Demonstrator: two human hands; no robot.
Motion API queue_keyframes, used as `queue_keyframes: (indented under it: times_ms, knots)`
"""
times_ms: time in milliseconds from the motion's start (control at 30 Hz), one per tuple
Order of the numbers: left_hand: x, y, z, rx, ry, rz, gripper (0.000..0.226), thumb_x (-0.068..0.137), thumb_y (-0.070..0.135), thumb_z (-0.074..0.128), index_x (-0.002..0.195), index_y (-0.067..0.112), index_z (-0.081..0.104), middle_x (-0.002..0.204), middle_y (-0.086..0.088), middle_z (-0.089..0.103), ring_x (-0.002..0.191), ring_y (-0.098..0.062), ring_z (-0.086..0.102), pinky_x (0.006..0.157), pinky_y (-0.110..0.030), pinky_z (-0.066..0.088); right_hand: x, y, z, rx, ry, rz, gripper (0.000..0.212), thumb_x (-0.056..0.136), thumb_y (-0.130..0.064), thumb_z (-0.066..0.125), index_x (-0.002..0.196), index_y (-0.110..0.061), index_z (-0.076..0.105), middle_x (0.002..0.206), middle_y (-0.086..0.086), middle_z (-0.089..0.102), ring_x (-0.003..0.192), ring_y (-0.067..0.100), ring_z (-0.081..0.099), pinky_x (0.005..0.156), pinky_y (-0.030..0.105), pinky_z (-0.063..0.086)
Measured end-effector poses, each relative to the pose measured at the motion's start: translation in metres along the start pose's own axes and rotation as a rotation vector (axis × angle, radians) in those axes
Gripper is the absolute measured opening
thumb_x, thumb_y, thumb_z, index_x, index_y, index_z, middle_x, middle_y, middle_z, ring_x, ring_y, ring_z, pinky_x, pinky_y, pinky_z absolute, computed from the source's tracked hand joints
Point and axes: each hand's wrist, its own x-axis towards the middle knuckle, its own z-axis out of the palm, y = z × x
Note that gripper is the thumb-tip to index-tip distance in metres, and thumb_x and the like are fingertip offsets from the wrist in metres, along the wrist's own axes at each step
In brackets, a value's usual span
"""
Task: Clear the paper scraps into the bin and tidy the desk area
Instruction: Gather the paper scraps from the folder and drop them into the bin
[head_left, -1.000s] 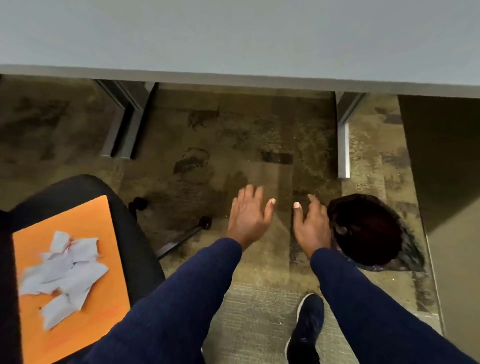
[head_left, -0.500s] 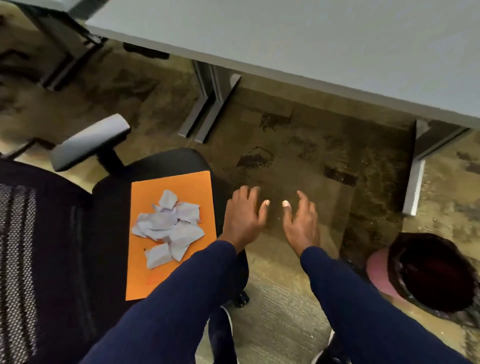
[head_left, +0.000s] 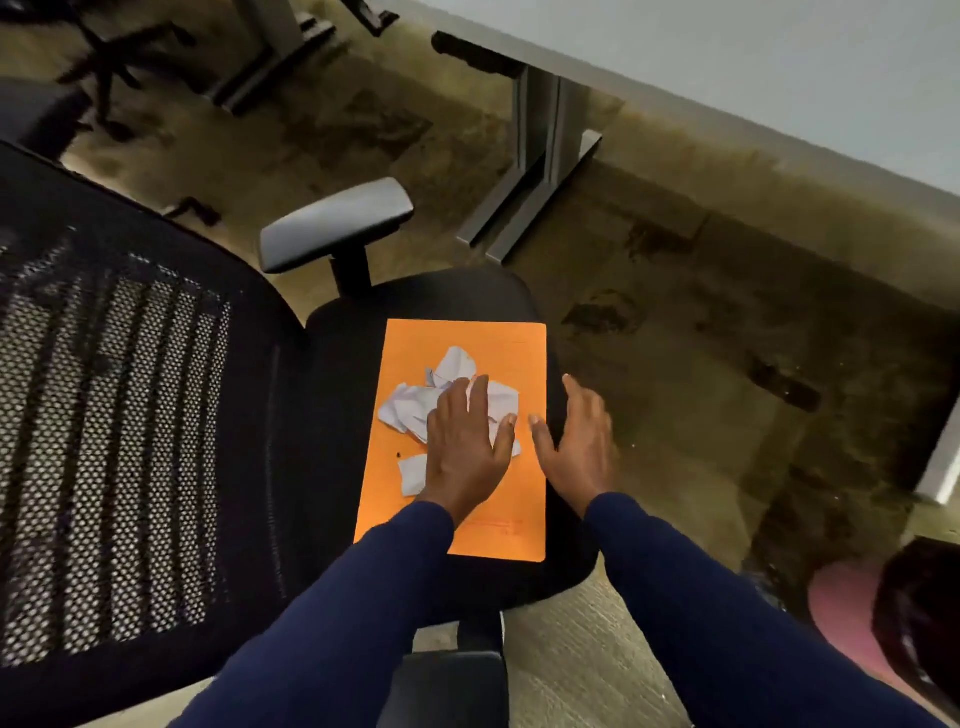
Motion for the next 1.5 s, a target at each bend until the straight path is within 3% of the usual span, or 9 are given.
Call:
queue_keyframes:
  times_ms: [133,300,433,600,733,1000,1133,1300,1500]
  knots:
    - [-0.021,-0.034,-0.016,0.064,-0.021,-0.095,0.067,0.097,0.048,0.050,0.152,0.013,0.034,0.150,-0.012,0.040,0.138,-0.029,0.036,0.110,-0.045,0.032,-0.002,-0.017,0.022,-0.174,-0.164,-0.142,0.090,0.087,-0.066,0.056,0.157,-0.024,0.017,0.161,0.010,0.021,0.144,0.029,0.030,0.108,0.044,0.039]
    - [-0.040,-0.068,-0.019,0.159,-0.104,-0.144,0.077,0.089,0.053,0.050,0.152,0.011,0.032,0.144,-0.012,0.040,0.130,-0.030,0.041,0.105,-0.046,0.038,0.004,-0.031,0.041,-0.364,-0.334,-0.213,0.112,0.076,-0.082,0.054,0.159,-0.028,0.001,0.168,0.012,-0.005,0.154,0.034,0.008,0.122,0.050,0.021]
    - [-0.047,-0.083,-0.011,0.222,-0.198,-0.098,0.080,0.086,0.058,0.047,0.150,0.013,0.034,0.148,-0.011,0.038,0.133,-0.029,0.038,0.106,-0.046,0.037,0.007,-0.032,0.056,-0.481,-0.358,-0.279,0.114,0.076,-0.083,0.053,0.159,-0.028,-0.004,0.168,0.013,-0.006,0.153,0.036,0.008,0.122,0.050,0.019]
    - [-0.053,-0.089,-0.003,0.299,-0.237,-0.046,0.059,0.091,0.042,0.050,0.142,0.012,0.044,0.135,-0.012,0.047,0.118,-0.030,0.046,0.094,-0.043,0.042,0.003,-0.032,0.066,-0.572,-0.269,-0.353,0.090,0.089,-0.068,0.046,0.159,-0.023,0.013,0.155,0.019,0.030,0.134,0.037,0.037,0.104,0.047,0.038]
    - [-0.053,-0.092,0.000,0.302,-0.225,-0.040,0.040,0.097,0.033,0.049,0.131,0.013,0.051,0.122,-0.011,0.052,0.105,-0.028,0.049,0.087,-0.042,0.045,0.004,-0.033,0.065,-0.545,-0.238,-0.336,0.072,0.096,-0.054,0.047,0.156,-0.018,0.027,0.137,0.016,0.046,0.114,0.033,0.047,0.089,0.044,0.044]
    - [-0.054,-0.092,0.000,0.133,-0.161,-0.076,0.026,0.092,0.013,0.056,0.118,0.012,0.058,0.109,-0.009,0.054,0.095,-0.028,0.052,0.077,-0.041,0.046,0.003,-0.030,0.061,-0.275,-0.243,-0.155,0.050,0.101,-0.034,0.051,0.147,-0.016,0.040,0.130,0.010,0.050,0.115,0.030,0.051,0.087,0.043,0.049]
    - [-0.053,-0.087,-0.009,0.077,-0.106,-0.112,0.022,0.088,0.006,0.057,0.109,0.009,0.059,0.100,-0.010,0.055,0.088,-0.030,0.052,0.077,-0.045,0.045,0.001,-0.030,0.056,-0.183,-0.190,-0.122,0.035,0.098,-0.027,0.057,0.131,-0.014,0.056,0.121,0.009,0.055,0.108,0.029,0.055,0.083,0.043,0.051]
    - [-0.048,-0.082,-0.023,-0.021,-0.039,-0.160,0.022,0.086,-0.001,0.054,0.105,0.008,0.060,0.096,-0.009,0.060,0.089,-0.031,0.055,0.079,-0.041,0.035,-0.002,-0.027,0.048,-0.073,-0.131,-0.054,0.029,0.094,-0.026,0.062,0.120,-0.012,0.061,0.113,0.007,0.055,0.099,0.026,0.056,0.078,0.038,0.049]
    - [-0.025,-0.080,-0.035,-0.086,-0.008,-0.225,0.024,0.087,0.020,0.038,0.102,0.013,0.056,0.098,-0.006,0.059,0.090,-0.030,0.055,0.080,-0.042,0.038,-0.012,-0.026,0.040,0.010,-0.113,-0.051,0.017,0.088,-0.021,0.060,0.096,-0.024,0.045,0.091,-0.003,0.052,0.078,0.025,0.056,0.062,0.035,0.043]
